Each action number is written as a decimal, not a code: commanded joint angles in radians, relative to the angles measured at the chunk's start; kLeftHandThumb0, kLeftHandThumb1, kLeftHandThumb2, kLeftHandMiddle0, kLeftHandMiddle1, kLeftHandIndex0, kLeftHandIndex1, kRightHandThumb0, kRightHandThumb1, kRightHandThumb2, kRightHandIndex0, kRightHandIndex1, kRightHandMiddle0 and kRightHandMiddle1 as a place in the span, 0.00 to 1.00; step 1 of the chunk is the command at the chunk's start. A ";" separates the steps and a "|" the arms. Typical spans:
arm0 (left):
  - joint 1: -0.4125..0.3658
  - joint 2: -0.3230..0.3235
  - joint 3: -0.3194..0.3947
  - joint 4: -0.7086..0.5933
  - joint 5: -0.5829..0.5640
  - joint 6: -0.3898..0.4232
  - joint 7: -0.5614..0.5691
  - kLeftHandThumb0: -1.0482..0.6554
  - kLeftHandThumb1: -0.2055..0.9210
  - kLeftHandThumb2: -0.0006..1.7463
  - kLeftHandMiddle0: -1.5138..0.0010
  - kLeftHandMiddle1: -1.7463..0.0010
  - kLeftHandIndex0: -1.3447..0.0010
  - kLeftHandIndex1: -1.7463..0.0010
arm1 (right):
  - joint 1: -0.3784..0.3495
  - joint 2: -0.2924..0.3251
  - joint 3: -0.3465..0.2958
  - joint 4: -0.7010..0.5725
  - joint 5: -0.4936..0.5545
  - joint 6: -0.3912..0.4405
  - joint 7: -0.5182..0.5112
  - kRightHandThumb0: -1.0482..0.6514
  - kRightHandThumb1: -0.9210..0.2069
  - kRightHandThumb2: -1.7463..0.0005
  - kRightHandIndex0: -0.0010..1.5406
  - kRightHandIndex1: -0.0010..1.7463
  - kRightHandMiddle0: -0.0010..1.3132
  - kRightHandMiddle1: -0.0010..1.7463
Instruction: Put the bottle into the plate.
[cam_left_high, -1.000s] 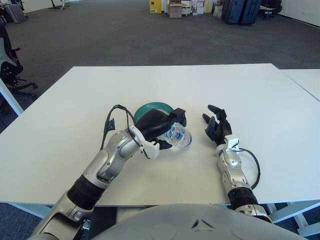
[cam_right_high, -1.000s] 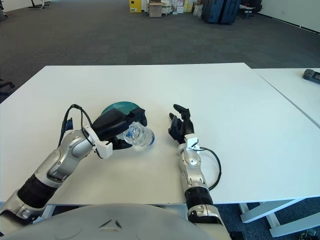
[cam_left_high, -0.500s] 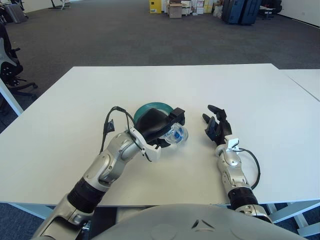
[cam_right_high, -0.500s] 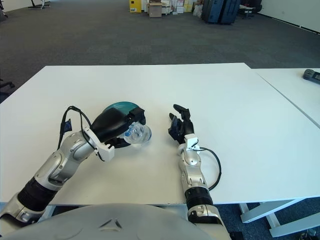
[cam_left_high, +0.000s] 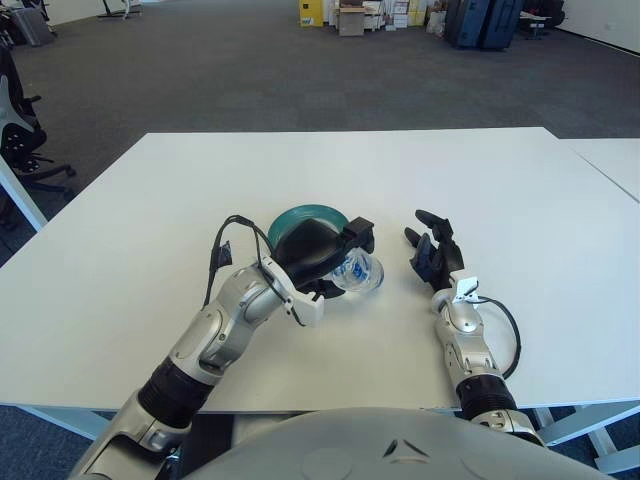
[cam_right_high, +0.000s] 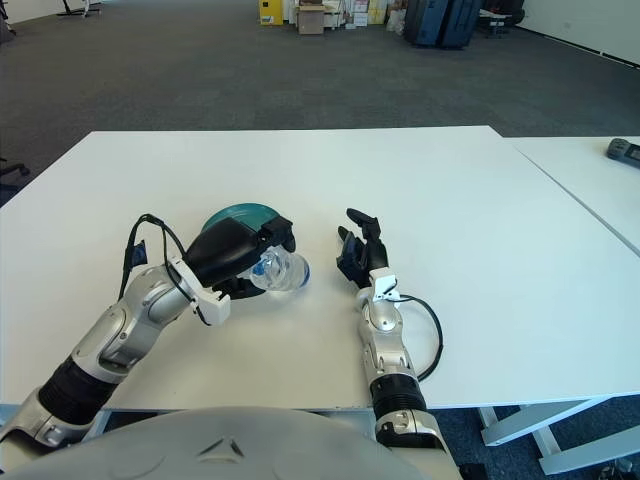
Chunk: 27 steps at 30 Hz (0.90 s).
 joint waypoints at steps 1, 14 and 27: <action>-0.038 -0.013 0.024 0.048 0.003 0.009 0.049 0.35 0.51 0.71 0.26 0.00 0.58 0.00 | 0.049 -0.002 -0.003 0.059 0.008 0.063 0.010 0.08 0.00 0.45 0.35 0.01 0.00 0.46; -0.129 -0.115 0.062 0.257 -0.002 0.106 0.206 0.34 0.49 0.73 0.25 0.00 0.56 0.00 | 0.048 -0.006 -0.008 0.074 0.012 0.043 0.028 0.08 0.00 0.45 0.36 0.01 0.00 0.47; -0.185 -0.132 0.096 0.340 -0.056 0.146 0.226 0.33 0.46 0.75 0.23 0.00 0.54 0.00 | 0.048 -0.006 -0.015 0.076 0.011 0.046 0.032 0.07 0.00 0.45 0.36 0.01 0.00 0.46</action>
